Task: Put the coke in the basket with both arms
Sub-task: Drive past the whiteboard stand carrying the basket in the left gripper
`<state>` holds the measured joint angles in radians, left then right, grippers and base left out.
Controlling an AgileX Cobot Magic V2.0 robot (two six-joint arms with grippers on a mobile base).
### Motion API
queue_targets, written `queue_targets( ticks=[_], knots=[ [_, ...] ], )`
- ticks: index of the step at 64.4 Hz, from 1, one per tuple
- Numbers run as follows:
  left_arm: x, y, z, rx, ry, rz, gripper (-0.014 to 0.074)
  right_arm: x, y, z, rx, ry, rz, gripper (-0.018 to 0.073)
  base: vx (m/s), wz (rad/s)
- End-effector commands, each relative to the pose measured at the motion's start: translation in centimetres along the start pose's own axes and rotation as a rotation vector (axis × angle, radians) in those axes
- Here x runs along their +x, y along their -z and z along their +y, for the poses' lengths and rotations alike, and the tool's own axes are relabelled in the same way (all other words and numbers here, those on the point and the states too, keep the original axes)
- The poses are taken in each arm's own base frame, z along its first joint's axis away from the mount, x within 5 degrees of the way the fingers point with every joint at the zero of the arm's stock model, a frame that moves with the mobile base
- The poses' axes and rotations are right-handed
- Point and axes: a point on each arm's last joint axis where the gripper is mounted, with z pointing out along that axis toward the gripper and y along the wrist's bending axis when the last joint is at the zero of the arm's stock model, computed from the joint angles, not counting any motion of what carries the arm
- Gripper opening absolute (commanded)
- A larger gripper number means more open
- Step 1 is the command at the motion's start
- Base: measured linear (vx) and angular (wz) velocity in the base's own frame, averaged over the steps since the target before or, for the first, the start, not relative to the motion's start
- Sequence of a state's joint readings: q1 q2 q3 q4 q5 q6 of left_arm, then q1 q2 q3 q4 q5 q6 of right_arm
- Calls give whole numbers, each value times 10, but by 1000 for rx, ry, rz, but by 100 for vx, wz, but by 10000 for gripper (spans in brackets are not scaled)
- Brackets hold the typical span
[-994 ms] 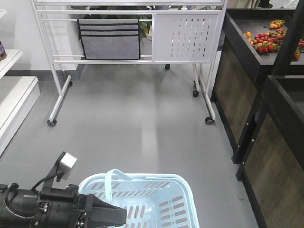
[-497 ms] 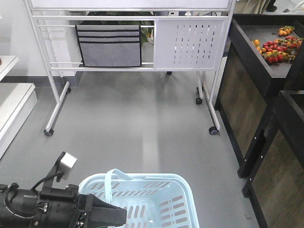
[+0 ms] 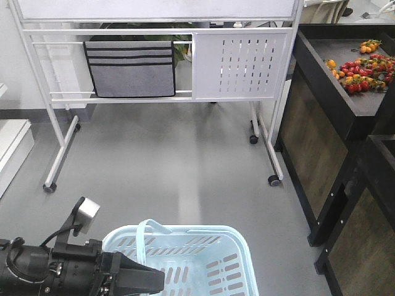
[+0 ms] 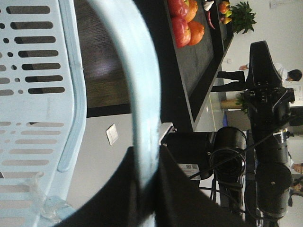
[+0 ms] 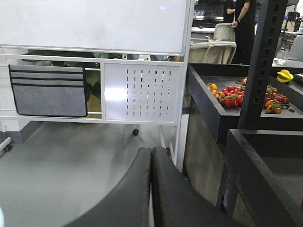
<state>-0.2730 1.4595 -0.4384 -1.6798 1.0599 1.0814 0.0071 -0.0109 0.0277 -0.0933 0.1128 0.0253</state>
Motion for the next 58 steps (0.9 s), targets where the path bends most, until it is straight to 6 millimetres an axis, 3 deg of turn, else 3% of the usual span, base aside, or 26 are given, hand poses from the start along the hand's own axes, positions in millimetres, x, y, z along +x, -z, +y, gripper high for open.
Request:
queue_targets(
  ticks=[1,58],
  knots=[
    [-4,3,-20,122,-17,-41,-6,-5,1,0,4,11,-77,-10,20,-9],
    [-4,3,-20,122,-17,-41,-6,-5,1,0,4,11,-77,-10,17,0]
  ],
)
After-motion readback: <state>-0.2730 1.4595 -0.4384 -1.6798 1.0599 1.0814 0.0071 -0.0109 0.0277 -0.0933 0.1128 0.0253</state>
